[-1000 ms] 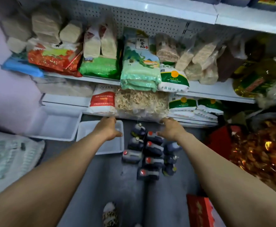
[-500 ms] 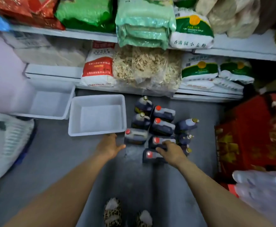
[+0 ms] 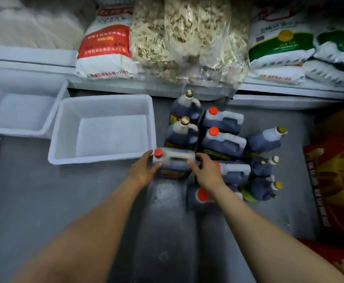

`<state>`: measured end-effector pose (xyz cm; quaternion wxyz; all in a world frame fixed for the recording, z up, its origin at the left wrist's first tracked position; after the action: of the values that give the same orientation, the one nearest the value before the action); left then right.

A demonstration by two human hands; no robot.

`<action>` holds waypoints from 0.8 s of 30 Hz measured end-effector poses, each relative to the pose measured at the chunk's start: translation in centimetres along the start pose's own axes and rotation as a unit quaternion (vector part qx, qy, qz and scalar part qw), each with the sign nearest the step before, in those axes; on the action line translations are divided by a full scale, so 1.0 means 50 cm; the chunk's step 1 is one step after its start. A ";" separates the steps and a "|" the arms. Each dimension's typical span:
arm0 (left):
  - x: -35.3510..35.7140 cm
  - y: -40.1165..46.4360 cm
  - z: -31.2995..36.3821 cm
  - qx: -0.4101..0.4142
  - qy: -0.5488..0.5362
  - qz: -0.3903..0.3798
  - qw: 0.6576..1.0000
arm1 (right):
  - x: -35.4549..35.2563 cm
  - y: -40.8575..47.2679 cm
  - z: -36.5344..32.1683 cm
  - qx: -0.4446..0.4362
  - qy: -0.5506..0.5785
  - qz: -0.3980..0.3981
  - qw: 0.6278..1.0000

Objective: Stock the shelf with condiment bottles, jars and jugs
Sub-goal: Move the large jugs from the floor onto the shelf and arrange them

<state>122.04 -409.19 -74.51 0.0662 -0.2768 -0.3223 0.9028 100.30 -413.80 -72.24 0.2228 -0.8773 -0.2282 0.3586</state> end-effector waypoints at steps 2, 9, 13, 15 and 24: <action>0.019 0.050 -0.023 0.030 -0.066 0.008 0.997 | 0.022 0.046 0.022 -0.009 0.018 0.009 1.000; 0.068 0.159 -0.072 0.096 -0.172 0.040 0.979 | 0.064 0.123 0.070 -0.058 0.035 0.056 0.996; 0.082 0.168 -0.083 0.102 -0.196 0.059 0.974 | 0.066 0.131 0.072 -0.080 0.055 0.064 0.993; 0.090 0.167 -0.083 0.114 -0.212 0.066 0.968 | 0.066 0.136 0.071 -0.085 0.058 0.061 0.993; 0.099 0.169 -0.079 0.126 -0.249 0.057 0.959 | 0.073 0.150 0.081 -0.084 0.119 0.045 0.988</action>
<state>120.54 -412.17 -84.51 -0.0334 -0.0504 -0.1961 0.9787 101.48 -416.81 -80.94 0.1579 -0.9386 -0.1900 0.2410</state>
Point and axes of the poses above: each hand's wrist, its own y-axis towards the middle knuckle, its own x-axis out of the palm, z = x × y, the point moved 5 cm from there along y, towards the middle knuckle, and after that the axes turned 12 degrees about -z, right-handed, at the moved point
